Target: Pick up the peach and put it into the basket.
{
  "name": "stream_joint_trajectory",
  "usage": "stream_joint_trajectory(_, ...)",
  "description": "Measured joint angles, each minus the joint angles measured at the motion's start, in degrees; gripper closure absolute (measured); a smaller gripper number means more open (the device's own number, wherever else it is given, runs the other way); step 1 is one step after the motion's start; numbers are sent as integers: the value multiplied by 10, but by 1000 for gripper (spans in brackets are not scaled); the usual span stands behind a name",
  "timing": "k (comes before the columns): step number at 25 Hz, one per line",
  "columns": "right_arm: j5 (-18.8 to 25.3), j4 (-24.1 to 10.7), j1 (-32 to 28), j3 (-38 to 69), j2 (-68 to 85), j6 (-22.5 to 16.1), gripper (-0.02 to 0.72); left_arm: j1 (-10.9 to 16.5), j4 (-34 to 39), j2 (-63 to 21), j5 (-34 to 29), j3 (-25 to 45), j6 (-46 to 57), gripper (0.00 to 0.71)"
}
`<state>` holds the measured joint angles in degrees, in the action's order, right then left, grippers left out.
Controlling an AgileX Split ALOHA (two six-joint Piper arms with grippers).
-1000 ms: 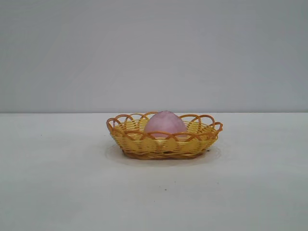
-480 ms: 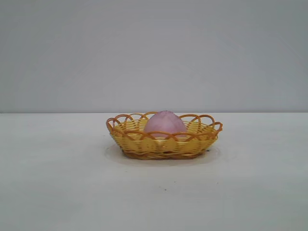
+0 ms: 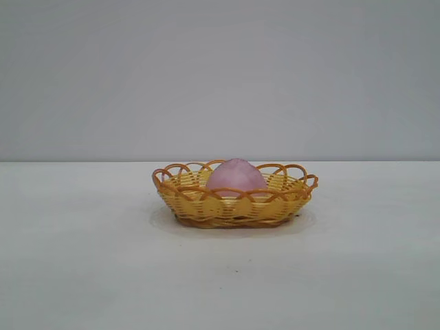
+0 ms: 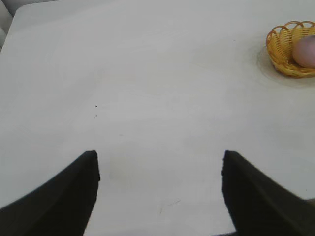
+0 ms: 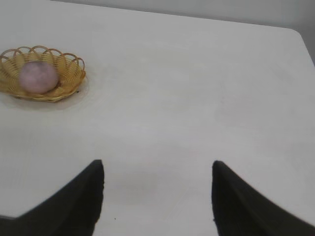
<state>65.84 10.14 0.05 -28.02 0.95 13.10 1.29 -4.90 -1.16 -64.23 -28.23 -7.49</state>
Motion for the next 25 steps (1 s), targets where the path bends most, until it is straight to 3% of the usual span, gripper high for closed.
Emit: stream_joint_trajectory(25,0,0,7,0,0,0,297,-2,0,0,0,0,0,196)
